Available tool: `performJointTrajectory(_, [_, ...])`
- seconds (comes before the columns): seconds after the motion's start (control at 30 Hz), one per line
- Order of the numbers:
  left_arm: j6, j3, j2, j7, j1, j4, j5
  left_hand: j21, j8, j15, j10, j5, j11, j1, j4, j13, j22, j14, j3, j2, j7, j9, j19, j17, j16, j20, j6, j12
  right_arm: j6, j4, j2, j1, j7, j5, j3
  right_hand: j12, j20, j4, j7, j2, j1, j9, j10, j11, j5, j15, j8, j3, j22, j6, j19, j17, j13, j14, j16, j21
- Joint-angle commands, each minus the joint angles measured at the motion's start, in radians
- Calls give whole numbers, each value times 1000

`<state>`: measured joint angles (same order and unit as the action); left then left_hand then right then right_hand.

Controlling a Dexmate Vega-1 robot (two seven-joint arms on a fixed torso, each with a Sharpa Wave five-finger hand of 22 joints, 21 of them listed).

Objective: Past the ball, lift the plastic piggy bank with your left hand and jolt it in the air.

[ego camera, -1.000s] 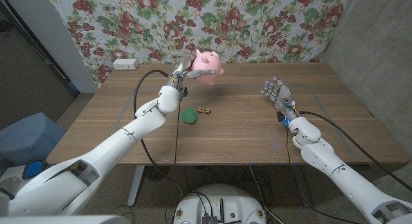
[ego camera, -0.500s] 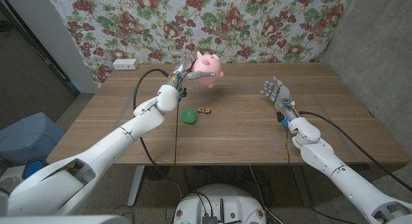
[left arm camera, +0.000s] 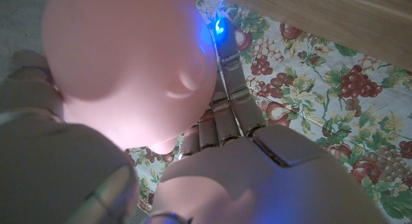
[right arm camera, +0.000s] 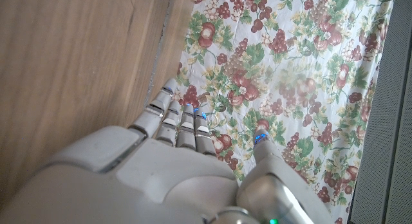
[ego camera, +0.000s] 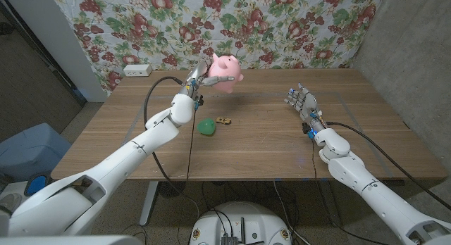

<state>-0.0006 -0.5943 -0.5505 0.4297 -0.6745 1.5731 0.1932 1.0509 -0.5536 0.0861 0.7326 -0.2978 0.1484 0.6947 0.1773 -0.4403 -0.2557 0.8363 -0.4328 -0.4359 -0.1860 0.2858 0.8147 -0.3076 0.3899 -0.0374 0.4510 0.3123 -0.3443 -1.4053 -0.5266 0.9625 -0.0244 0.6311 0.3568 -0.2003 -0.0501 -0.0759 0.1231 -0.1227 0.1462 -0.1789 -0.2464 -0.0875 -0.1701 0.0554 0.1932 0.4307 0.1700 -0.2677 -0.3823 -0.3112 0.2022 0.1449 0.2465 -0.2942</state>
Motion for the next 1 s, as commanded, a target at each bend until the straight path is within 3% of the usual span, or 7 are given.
performJointTrajectory(0.03, [-152,34,46,141,-27,-71,1,7,-7,-326,354,-3,-320,578,-2,-4,0,363,-30,499,197,2,-65,-3,-3,-142,402,-5,3,-4,1,-4,-2,-4,3,-3,-2,-5,-3,-26,-1,-6,-6,-4,-7,1,0,3,4,-9,-6,0,2,10,1,4])
performJointTrajectory(0.5, [-254,51,92,230,-24,-128,25,23,-7,-326,359,-4,-320,575,-2,-8,10,364,-32,497,198,2,-74,-6,-4,-143,403,-10,-6,14,9,-10,3,-1,4,-3,-2,-5,-4,-26,-1,-6,-6,-4,-7,1,0,3,4,-9,-7,0,2,10,1,9])
performJointTrajectory(1.0, [-254,55,105,237,-22,-136,36,36,-6,-326,360,-4,-318,573,-2,-12,19,363,-34,497,198,1,-81,-7,-7,-142,403,-16,-6,35,10,-25,15,0,5,-3,-2,-5,-4,-26,-1,-6,-6,-5,-7,1,0,3,4,-9,-9,1,2,9,0,13])
